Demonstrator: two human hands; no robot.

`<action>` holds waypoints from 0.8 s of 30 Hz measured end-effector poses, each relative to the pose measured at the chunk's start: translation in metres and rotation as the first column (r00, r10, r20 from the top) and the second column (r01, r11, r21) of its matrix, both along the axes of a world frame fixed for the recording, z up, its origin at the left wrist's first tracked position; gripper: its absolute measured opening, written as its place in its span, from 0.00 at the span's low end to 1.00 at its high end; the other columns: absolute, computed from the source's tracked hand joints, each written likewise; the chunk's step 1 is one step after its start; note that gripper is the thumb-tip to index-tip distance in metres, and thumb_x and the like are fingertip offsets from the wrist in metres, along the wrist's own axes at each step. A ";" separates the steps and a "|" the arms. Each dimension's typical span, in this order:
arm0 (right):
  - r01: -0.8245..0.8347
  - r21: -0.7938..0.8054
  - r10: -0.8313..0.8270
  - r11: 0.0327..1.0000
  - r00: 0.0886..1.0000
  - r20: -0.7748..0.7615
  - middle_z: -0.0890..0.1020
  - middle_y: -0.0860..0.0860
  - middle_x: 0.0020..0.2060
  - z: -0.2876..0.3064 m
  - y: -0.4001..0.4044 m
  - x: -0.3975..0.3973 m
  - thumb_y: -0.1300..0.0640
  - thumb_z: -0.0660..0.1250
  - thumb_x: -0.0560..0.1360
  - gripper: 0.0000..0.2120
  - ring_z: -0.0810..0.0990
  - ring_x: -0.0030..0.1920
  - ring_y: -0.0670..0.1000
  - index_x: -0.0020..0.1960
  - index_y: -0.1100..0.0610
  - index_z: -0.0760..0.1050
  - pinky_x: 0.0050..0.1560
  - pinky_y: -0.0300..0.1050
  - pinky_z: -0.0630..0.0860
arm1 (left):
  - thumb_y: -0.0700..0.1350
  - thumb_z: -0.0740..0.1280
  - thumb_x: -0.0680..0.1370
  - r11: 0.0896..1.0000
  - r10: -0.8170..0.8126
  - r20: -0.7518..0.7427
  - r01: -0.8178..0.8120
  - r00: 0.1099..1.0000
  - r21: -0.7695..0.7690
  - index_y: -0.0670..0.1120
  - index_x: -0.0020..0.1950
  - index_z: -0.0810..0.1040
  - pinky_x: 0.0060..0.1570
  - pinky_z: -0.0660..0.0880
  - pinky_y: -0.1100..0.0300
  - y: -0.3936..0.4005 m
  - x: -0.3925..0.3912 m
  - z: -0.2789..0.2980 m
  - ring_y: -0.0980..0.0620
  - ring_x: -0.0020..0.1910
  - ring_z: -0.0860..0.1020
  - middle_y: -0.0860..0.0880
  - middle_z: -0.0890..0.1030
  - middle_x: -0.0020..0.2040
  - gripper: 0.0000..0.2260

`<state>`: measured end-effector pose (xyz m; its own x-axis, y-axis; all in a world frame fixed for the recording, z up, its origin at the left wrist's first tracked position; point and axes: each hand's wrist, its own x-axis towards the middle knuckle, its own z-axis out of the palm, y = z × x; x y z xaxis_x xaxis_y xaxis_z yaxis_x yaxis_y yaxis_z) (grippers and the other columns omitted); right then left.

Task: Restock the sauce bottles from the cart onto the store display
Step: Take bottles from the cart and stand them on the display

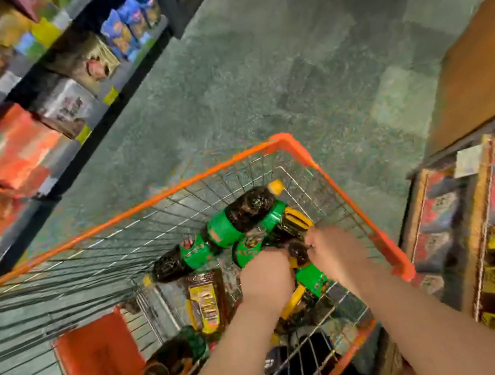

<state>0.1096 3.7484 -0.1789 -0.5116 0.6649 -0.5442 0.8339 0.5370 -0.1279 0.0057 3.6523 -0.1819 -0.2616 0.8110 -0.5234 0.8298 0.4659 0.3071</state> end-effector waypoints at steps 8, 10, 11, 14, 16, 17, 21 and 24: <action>0.020 -0.045 -0.010 0.999 0.976 0.216 0.78 0.59 0.53 -0.086 -0.002 0.000 0.68 0.59 0.75 0.16 0.77 0.55 0.58 0.62 0.62 0.71 0.52 0.52 0.76 | 0.32 0.63 0.75 0.989 -0.074 0.034 0.078 0.997 -0.125 0.40 0.61 0.77 0.50 0.78 0.48 0.016 0.018 -0.075 0.41 0.59 0.75 0.43 0.75 0.58 0.16; 0.044 -0.073 -0.025 0.996 0.968 0.249 0.77 0.59 0.55 -0.099 0.000 0.000 0.68 0.60 0.75 0.16 0.75 0.57 0.58 0.61 0.61 0.71 0.55 0.51 0.75 | 0.31 0.63 0.75 0.986 -0.074 0.049 0.080 0.996 -0.145 0.39 0.61 0.77 0.50 0.78 0.48 0.020 0.020 -0.088 0.41 0.60 0.74 0.42 0.75 0.59 0.16; 0.051 -0.085 -0.027 0.995 0.964 0.264 0.78 0.59 0.55 -0.105 0.001 0.001 0.67 0.60 0.75 0.15 0.75 0.57 0.58 0.61 0.61 0.71 0.56 0.51 0.74 | 0.31 0.64 0.75 0.984 -0.074 0.060 0.083 0.995 -0.155 0.39 0.61 0.77 0.50 0.78 0.48 0.022 0.023 -0.095 0.41 0.60 0.73 0.42 0.76 0.59 0.15; 0.075 -0.110 -0.039 0.991 0.954 0.298 0.78 0.59 0.57 -0.115 0.002 0.002 0.66 0.59 0.77 0.14 0.76 0.58 0.58 0.62 0.62 0.70 0.56 0.49 0.73 | 0.32 0.64 0.75 0.984 -0.045 0.091 0.060 0.995 -0.170 0.39 0.61 0.77 0.50 0.77 0.48 0.024 0.030 -0.106 0.41 0.62 0.72 0.41 0.77 0.58 0.15; 0.129 -0.144 -0.081 0.981 0.951 0.299 0.78 0.60 0.57 -0.121 0.004 0.000 0.64 0.57 0.78 0.13 0.77 0.58 0.58 0.62 0.63 0.70 0.55 0.49 0.74 | 0.32 0.63 0.75 0.984 -0.018 0.093 0.034 0.996 -0.173 0.39 0.61 0.78 0.49 0.76 0.49 0.028 0.034 -0.108 0.41 0.61 0.72 0.41 0.77 0.59 0.15; 0.164 -0.161 -0.111 0.973 0.948 0.300 0.78 0.60 0.57 -0.124 0.006 -0.001 0.64 0.57 0.78 0.13 0.77 0.58 0.58 0.61 0.63 0.70 0.54 0.48 0.74 | 0.32 0.62 0.75 0.984 -0.005 0.095 0.022 0.995 -0.177 0.39 0.61 0.77 0.50 0.76 0.50 0.030 0.035 -0.108 0.41 0.61 0.72 0.41 0.77 0.59 0.15; 0.268 -0.249 -0.184 0.931 0.931 0.315 0.81 0.57 0.53 -0.129 0.011 -0.002 0.56 0.59 0.78 0.11 0.78 0.49 0.56 0.53 0.60 0.77 0.43 0.43 0.70 | 0.32 0.62 0.76 0.975 0.015 0.090 0.005 0.996 -0.221 0.38 0.63 0.76 0.53 0.74 0.51 0.031 0.037 -0.106 0.40 0.63 0.72 0.40 0.76 0.61 0.16; 0.411 -0.288 -0.339 0.865 0.901 0.270 0.78 0.56 0.44 -0.124 0.012 -0.001 0.49 0.63 0.76 0.13 0.73 0.42 0.55 0.48 0.59 0.76 0.41 0.41 0.67 | 0.32 0.61 0.77 0.965 0.004 0.058 0.012 0.998 -0.263 0.38 0.64 0.75 0.53 0.74 0.52 0.028 0.037 -0.100 0.41 0.62 0.73 0.39 0.76 0.62 0.16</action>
<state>0.1089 3.7600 -0.3028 -0.1138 0.5471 -0.8293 0.9898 0.1342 -0.0472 0.0429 3.6808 -0.2815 -0.2220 0.6436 -0.7324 0.8164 0.5334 0.2212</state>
